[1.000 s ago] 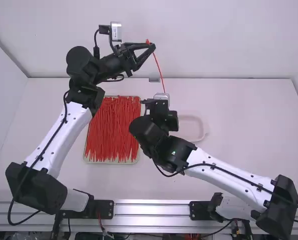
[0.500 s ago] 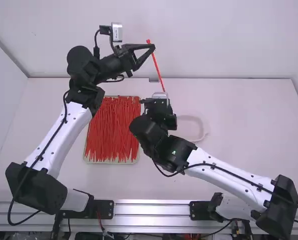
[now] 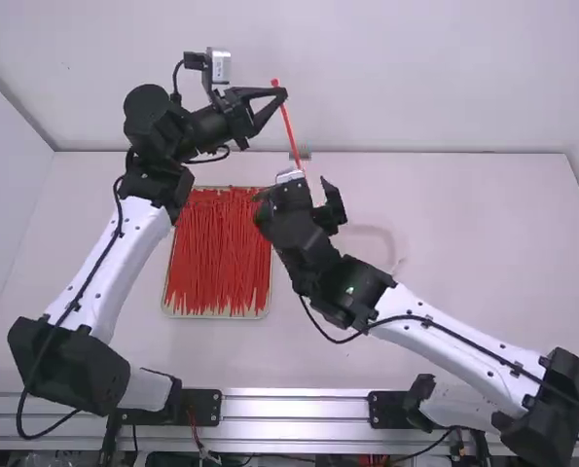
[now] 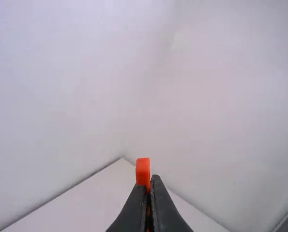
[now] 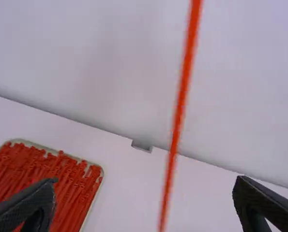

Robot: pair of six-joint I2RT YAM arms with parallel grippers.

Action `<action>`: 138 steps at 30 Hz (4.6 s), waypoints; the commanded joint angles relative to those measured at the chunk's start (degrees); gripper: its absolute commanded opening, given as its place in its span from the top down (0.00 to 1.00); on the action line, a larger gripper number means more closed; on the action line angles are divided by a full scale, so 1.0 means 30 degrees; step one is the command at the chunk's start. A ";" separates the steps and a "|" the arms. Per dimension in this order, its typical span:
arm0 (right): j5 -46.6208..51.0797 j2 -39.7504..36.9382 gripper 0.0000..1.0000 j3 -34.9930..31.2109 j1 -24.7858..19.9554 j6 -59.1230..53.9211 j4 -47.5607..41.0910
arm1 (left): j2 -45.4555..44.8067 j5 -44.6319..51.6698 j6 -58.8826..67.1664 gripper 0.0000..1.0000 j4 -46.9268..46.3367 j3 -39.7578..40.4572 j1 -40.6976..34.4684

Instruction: Fasten the cable tie

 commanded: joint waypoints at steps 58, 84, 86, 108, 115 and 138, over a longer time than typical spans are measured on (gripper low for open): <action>-4.1055 0.0000 0.02 0.0568 -1.4171 -0.6878 -0.2018 | -0.0160 1.2007 0.3410 0.98 -0.1880 0.0423 0.1763; -3.9328 0.0124 0.02 -0.0692 -1.4200 -1.2539 -0.1326 | -0.0160 1.1927 -0.1035 0.98 -0.0838 0.0423 0.1763; -3.9656 0.0124 0.02 -0.0765 -1.4090 -1.4586 -0.1202 | -0.0160 1.1919 -0.1392 0.98 -0.0277 0.0423 0.1770; -4.0326 0.0102 0.02 -0.2222 -1.2866 -3.2771 -0.1071 | 0.3002 0.9821 -0.4277 0.98 -0.1341 0.2025 0.3220; -4.0501 0.0102 0.02 -0.2514 -1.2866 -3.5605 -0.0954 | 0.5428 1.1009 -0.8546 0.98 -0.1311 0.3993 0.3228; -4.1004 0.0109 0.16 -0.2980 -1.1380 -3.8789 0.1683 | 0.5989 1.0200 -1.4615 0.98 -0.2725 0.2674 0.2069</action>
